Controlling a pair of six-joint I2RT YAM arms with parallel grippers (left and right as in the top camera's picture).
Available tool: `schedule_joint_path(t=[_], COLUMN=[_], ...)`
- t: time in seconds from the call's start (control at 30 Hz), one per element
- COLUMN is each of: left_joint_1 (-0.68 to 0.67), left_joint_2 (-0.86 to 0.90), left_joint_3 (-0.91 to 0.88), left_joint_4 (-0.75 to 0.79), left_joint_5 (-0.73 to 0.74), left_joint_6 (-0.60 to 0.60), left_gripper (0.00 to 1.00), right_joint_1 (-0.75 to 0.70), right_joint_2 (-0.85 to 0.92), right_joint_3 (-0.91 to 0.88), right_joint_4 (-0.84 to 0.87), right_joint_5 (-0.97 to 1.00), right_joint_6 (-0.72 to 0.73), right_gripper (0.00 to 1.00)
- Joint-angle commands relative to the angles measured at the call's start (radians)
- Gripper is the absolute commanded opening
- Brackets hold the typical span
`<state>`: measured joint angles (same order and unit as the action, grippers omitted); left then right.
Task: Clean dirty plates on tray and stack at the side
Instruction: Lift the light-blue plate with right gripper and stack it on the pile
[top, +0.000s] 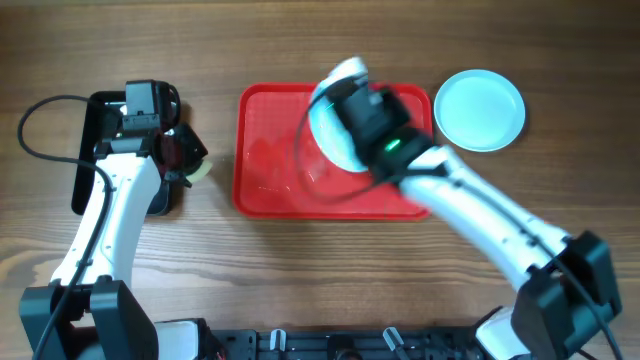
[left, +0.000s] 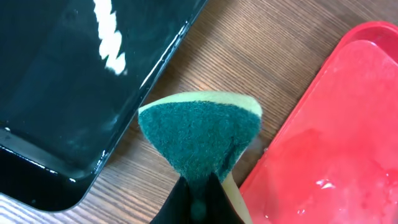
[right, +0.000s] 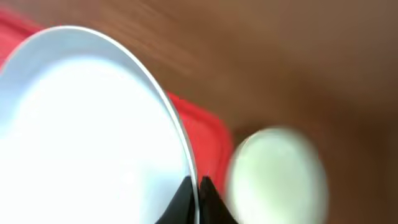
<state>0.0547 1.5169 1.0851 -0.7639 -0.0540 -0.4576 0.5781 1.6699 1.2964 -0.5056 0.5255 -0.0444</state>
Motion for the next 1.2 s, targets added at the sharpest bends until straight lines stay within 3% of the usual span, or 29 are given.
schedule_joint_path(t=[0.0,0.1,0.37,0.53,0.73,0.77,0.9,0.97,1.03,1.17], left_joint_1=[0.007,0.007,0.007,0.007,0.007,0.007,0.007,0.007,0.007,0.027], left_joint_2=[-0.013,-0.013,-0.002,0.008,0.008,0.008,0.008,0.008,0.008,0.008], left_joint_3=[-0.008,-0.008,-0.008,-0.008,-0.008,-0.008,-0.008,-0.008,-0.008,-0.008], left_joint_4=[0.001,0.000,0.011,0.014,0.015,0.015,0.015,0.017,0.023,0.049], left_joint_5=[0.001,0.001,0.001,0.002,0.002,0.001,0.001,0.001,0.001,-0.007], left_joint_6=[0.009,0.009,0.009,0.009,0.009,0.009,0.009,0.009,0.009,0.009], left_gripper=[0.04,0.04,0.04,0.04,0.04,0.04,0.04,0.04,0.04,0.04], right_joint_1=[-0.212,-0.372,-0.760,-0.835,-0.846,-0.846,-0.846,-0.846,-0.846,-0.826], right_joint_2=[-0.019,-0.018,0.021,0.075,0.140,0.154,0.176,0.175,0.157,0.061], right_joint_3=[0.004,0.004,-0.029,-0.049,-0.049,-0.049,-0.049,-0.048,-0.048,-0.048], right_joint_4=[0.021,0.045,0.010,0.040,0.056,0.052,0.035,0.034,0.007,-0.068], right_joint_5=[-0.459,-0.566,-0.568,-0.513,-0.493,-0.492,-0.493,-0.508,-0.555,-0.587], right_joint_6=[0.394,0.396,0.397,0.491,0.501,0.500,0.500,0.493,0.484,0.475], right_gripper=[0.04,0.04,0.04,0.04,0.05,0.18,0.16,0.44,0.64,0.73])
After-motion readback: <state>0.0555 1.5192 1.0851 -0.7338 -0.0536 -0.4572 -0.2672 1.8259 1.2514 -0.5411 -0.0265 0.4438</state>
